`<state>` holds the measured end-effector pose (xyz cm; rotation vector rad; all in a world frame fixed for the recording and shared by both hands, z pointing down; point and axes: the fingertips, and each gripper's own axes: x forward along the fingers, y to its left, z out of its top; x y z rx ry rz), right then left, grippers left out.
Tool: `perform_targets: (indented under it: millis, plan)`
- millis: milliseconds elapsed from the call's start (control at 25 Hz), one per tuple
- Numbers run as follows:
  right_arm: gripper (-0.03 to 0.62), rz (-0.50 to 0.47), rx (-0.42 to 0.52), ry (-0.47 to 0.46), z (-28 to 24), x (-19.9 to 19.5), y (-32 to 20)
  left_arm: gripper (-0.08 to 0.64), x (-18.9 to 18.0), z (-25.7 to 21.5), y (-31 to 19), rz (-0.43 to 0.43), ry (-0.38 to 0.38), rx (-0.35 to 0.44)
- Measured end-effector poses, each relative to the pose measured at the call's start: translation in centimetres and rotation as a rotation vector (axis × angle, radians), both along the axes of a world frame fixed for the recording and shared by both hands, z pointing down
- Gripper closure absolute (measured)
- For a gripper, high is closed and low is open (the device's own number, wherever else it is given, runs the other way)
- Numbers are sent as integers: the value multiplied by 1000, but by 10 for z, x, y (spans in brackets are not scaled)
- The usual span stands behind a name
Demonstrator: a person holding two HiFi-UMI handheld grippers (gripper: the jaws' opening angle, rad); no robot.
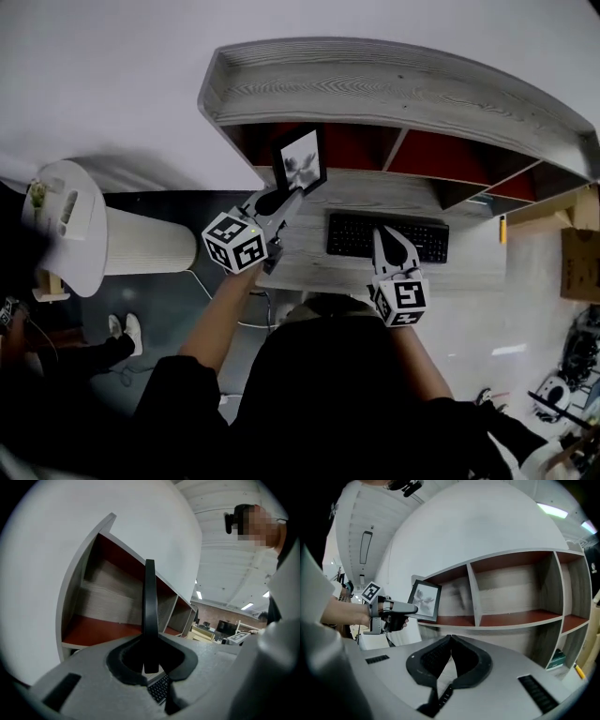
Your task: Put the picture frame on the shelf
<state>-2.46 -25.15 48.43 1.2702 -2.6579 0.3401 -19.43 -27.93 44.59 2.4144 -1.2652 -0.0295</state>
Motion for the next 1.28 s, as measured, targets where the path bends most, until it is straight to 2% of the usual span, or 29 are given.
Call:
perform_targets:
  millis: [240, 480, 920, 1280]
  plan:
    - [580, 78, -35, -6, 8, 12, -3, 509, 2, 3, -36, 27, 20, -27]
    - [580, 95, -21, -16, 5, 10, -7, 509, 9, 10, -68, 31, 23, -45]
    - [580, 127, 12, -2, -6, 13, -17, 506, 15, 22, -107, 90, -62, -108]
    - [580, 153, 13, -1, -5, 22, -25, 495, 8, 23, -120, 35, -70, -136]
